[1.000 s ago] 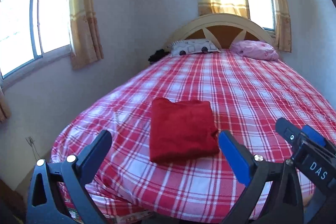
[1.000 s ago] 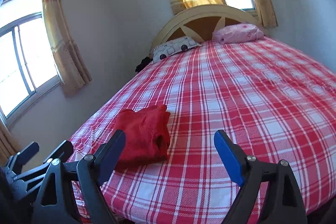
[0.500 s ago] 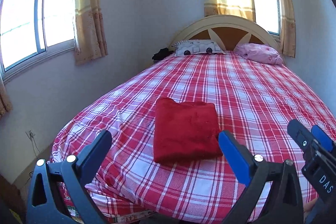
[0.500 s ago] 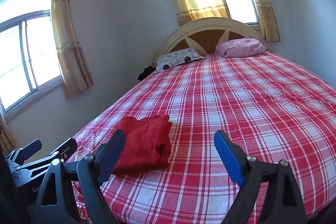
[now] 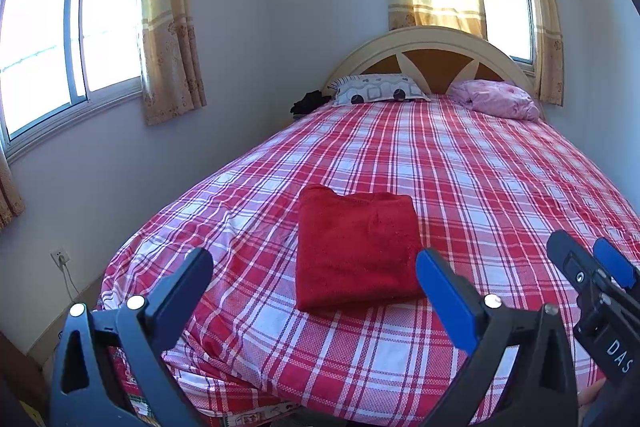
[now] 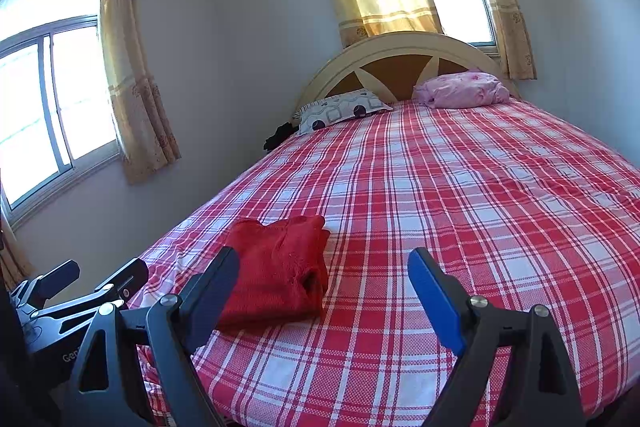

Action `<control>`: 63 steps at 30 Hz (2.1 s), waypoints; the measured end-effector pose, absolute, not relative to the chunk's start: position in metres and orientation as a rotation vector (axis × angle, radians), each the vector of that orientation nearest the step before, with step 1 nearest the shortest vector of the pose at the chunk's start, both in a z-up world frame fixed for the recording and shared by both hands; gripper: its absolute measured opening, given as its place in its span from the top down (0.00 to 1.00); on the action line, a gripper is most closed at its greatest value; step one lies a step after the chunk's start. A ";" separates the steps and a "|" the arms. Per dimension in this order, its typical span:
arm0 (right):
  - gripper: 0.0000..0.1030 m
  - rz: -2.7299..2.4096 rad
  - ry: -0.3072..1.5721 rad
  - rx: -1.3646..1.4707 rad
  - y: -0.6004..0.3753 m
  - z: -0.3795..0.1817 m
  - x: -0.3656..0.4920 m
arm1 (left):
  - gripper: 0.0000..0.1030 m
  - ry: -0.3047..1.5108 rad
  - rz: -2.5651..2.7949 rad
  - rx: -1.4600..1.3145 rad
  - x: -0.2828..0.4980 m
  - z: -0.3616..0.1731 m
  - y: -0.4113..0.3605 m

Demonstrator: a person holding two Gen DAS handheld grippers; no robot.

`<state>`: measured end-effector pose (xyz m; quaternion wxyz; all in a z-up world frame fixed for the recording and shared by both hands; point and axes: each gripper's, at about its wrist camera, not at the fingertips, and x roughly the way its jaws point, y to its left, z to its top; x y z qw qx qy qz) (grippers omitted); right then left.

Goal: Fold small clothes

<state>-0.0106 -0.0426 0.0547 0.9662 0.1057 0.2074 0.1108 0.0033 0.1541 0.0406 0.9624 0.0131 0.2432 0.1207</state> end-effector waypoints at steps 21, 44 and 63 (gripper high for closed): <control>0.16 0.215 0.424 0.216 -0.045 0.052 -0.009 | 0.00 0.541 0.242 0.013 0.011 0.032 0.158; 0.16 0.205 0.429 0.219 -0.045 0.047 -0.011 | 0.00 0.495 0.221 0.027 0.008 0.040 0.155; 0.16 0.206 0.436 0.215 -0.047 0.040 -0.011 | 0.00 0.553 0.197 -0.033 0.014 0.034 0.162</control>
